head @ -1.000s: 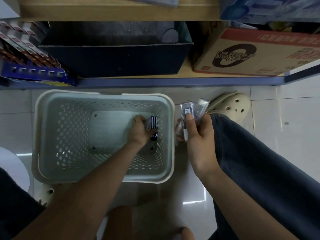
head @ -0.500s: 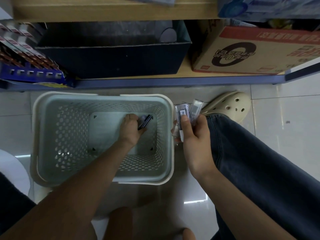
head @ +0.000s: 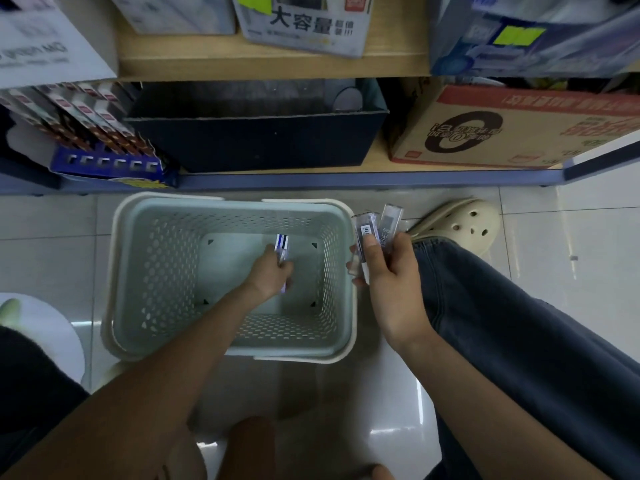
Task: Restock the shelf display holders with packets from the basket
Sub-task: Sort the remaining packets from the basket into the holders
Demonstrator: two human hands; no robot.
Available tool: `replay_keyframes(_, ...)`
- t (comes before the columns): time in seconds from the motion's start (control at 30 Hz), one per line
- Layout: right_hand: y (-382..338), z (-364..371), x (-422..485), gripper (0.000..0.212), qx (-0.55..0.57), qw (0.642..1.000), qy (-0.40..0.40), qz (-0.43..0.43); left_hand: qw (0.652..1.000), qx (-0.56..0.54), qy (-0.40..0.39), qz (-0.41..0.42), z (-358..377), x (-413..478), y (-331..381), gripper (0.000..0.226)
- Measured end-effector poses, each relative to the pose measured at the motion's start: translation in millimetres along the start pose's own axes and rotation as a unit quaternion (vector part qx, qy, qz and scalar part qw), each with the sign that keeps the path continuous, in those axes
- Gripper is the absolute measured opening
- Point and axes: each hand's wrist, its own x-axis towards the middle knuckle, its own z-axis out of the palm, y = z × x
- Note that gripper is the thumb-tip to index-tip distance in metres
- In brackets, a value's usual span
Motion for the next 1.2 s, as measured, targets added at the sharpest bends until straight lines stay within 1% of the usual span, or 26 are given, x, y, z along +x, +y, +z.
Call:
replay_keyframes(0.07, -6, 2, -4, 0.008, 0.002, 0.999, -0.034, -0.003, 0.995, -0.094, -0.022, -0.001, -7, -22, 15, 0.017)
replay_keyframes(0.13, -13, 4, -10, 0.005, 0.009, 0.997, -0.071, -0.010, 0.985, -0.172, -0.017, 0.026, -15, -51, 33, 0.022)
replay_keyframes(0.2, -19, 7, -17, 0.005, 0.004, 0.994, -0.108, -0.022, 0.963, -0.261, -0.011, 0.068, -23, -82, 53, 0.022)
replay_keyframes(0.27, -27, 10, -25, 0.012, 0.003, 0.990, -0.138, -0.038, 0.935, -0.339, -0.018, 0.100, -29, -110, 71, 0.020)
replay_keyframes(0.37, -41, 14, -37, 0.017, 0.005, 0.985, -0.160, -0.062, 0.906, -0.405, -0.015, 0.121, -35, -141, 90, 0.034)
replay_keyframes(0.47, -50, 21, -43, 0.016, -0.056, 0.983, -0.151, -0.086, 0.894, -0.428, 0.022, 0.128, -45, -161, 98, 0.034)
replay_keyframes(0.53, -58, 26, -46, 0.015, -0.090, 0.976, -0.168, -0.104, 0.891, -0.434, 0.048, 0.127, -55, -169, 100, 0.035)
replay_keyframes(0.6, -71, 33, -52, 0.018, -0.082, 0.971, -0.196, -0.114, 0.886, -0.440, 0.056, 0.135, -65, -177, 103, 0.030)
replay_keyframes(0.67, -83, 40, -60, 0.023, -0.077, 0.964, -0.218, -0.130, 0.871, -0.467, 0.062, 0.137, -76, -185, 106, 0.024)
replay_keyframes(0.73, -89, 46, -68, 0.027, -0.101, 0.957, -0.219, -0.160, 0.864, -0.479, 0.085, 0.131, -86, -190, 110, 0.027)
replay_keyframes(0.83, -94, 53, -77, 0.028, -0.110, 0.961, -0.169, -0.189, 0.884, -0.424, 0.139, 0.141, -96, -194, 118, 0.024)
replay_keyframes(0.97, -119, 53, -76, 0.025, -0.037, 0.974, -0.111, -0.193, 0.877, -0.422, 0.171, 0.157, -114, -198, 135, 0.025)
replay_keyframes(1.07, -143, 49, -60, 0.015, -0.007, 0.977, -0.088, -0.193, 0.874, -0.410, 0.187, 0.183, -137, -203, 148, 0.026)
replay_keyframes(1.13, -159, 46, -48, 0.012, -0.020, 0.972, -0.082, -0.221, 0.879, -0.386, 0.184, 0.211, -156, -207, 157, 0.028)
replay_keyframes(1.2, -176, 45, -40, 0.013, -0.055, 0.961, -0.089, -0.255, 0.882, -0.368, 0.185, 0.230, -174, -211, 165, 0.029)
